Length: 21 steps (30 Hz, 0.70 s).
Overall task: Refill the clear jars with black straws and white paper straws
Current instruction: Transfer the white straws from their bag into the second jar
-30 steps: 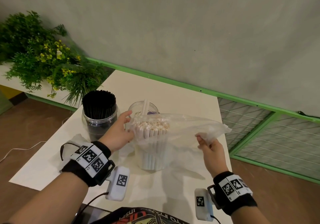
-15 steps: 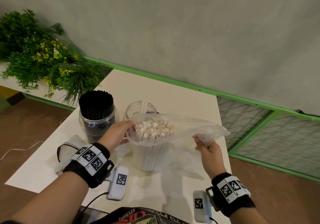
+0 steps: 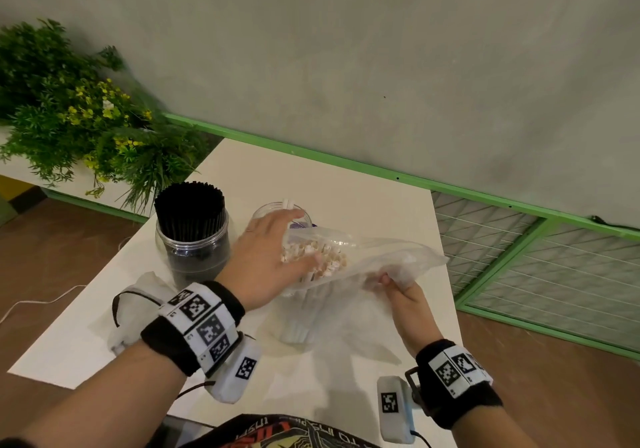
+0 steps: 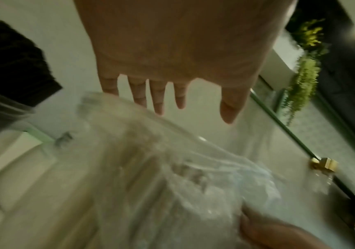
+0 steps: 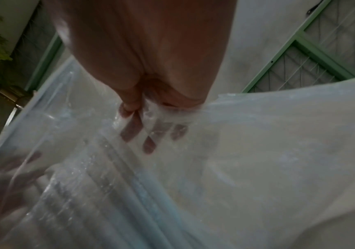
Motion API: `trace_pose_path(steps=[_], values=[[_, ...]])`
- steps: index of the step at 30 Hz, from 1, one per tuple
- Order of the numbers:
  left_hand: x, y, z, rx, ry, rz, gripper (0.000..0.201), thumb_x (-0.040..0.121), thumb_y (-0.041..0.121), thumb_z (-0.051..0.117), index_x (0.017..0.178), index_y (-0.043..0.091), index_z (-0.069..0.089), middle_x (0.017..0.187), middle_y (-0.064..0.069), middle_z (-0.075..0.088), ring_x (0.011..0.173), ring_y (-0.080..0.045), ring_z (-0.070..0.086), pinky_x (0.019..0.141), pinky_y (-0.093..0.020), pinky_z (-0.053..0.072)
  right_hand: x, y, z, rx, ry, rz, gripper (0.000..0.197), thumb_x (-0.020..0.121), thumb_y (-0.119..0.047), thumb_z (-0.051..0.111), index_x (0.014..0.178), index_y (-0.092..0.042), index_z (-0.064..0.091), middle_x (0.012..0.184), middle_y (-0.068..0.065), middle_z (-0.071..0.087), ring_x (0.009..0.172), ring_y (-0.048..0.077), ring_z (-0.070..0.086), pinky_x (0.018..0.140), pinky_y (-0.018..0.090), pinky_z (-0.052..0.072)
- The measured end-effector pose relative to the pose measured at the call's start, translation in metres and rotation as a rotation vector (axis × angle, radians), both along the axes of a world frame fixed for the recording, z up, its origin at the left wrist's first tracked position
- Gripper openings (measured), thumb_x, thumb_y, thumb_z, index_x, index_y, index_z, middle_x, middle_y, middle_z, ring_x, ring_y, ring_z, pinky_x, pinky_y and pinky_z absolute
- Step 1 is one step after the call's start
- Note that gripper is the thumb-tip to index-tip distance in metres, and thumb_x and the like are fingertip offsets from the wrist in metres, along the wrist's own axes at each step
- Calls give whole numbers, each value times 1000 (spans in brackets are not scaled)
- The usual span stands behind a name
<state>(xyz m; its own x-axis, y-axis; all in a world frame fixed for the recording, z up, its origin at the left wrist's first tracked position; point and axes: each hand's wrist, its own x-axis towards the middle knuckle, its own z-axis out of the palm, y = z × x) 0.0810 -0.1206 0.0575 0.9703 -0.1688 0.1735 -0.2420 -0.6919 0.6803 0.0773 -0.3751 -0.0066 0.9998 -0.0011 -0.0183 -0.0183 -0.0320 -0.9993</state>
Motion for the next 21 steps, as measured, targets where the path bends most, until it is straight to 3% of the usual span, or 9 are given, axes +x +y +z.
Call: trace_pose_path(steps=[3,5,9,12,15,17,19,21], values=[[1,-9,-8,262,69,-71,102,64,87,40,149,37,12,155,7,22,142,-18,21,114,-46,25,4,14,0,64,42,10,32,101,-6,41,83,-16,65,91,4,72,87,19,69,81,33,50],[0,-9,-14,335,86,-65,108,61,88,39,150,36,7,157,6,18,143,-20,19,114,-46,24,5,22,2,132,61,26,25,99,-3,44,84,-13,61,89,5,70,86,20,69,79,32,52],[-5,-3,-19,312,127,-30,112,57,95,31,150,36,11,156,7,22,142,-18,21,112,-45,23,5,32,8,-35,-18,144,20,87,9,59,79,-10,60,77,-4,68,79,7,66,72,18,50],[-7,-3,-20,212,121,-11,94,68,89,12,148,39,22,154,10,27,141,-17,21,112,-44,22,6,37,5,-159,-38,187,31,83,9,65,71,-19,63,70,-7,66,73,2,62,69,14,48],[-4,-2,-20,206,111,15,86,71,82,10,144,42,30,153,11,27,142,-17,20,112,-42,19,10,41,-6,-248,-7,194,32,81,-2,70,67,-30,67,73,-7,66,79,12,63,82,34,52],[-5,-3,-21,293,87,2,87,68,82,15,145,42,28,155,11,22,142,-17,18,112,-43,17,10,46,-9,-272,21,194,13,76,-22,73,69,-31,67,76,-5,67,81,16,63,85,46,50],[-8,-5,-24,357,70,-18,92,64,84,20,145,42,25,157,11,18,143,-17,16,113,-44,16,9,49,-11,-281,36,191,6,72,-33,72,70,-29,67,77,-3,68,80,17,63,83,47,50],[-9,-6,-28,389,48,-22,94,61,86,23,145,44,25,157,11,17,143,-19,16,115,-47,17,7,53,-12,-301,34,207,4,76,-29,71,75,-25,70,81,3,71,82,22,66,82,44,51]])
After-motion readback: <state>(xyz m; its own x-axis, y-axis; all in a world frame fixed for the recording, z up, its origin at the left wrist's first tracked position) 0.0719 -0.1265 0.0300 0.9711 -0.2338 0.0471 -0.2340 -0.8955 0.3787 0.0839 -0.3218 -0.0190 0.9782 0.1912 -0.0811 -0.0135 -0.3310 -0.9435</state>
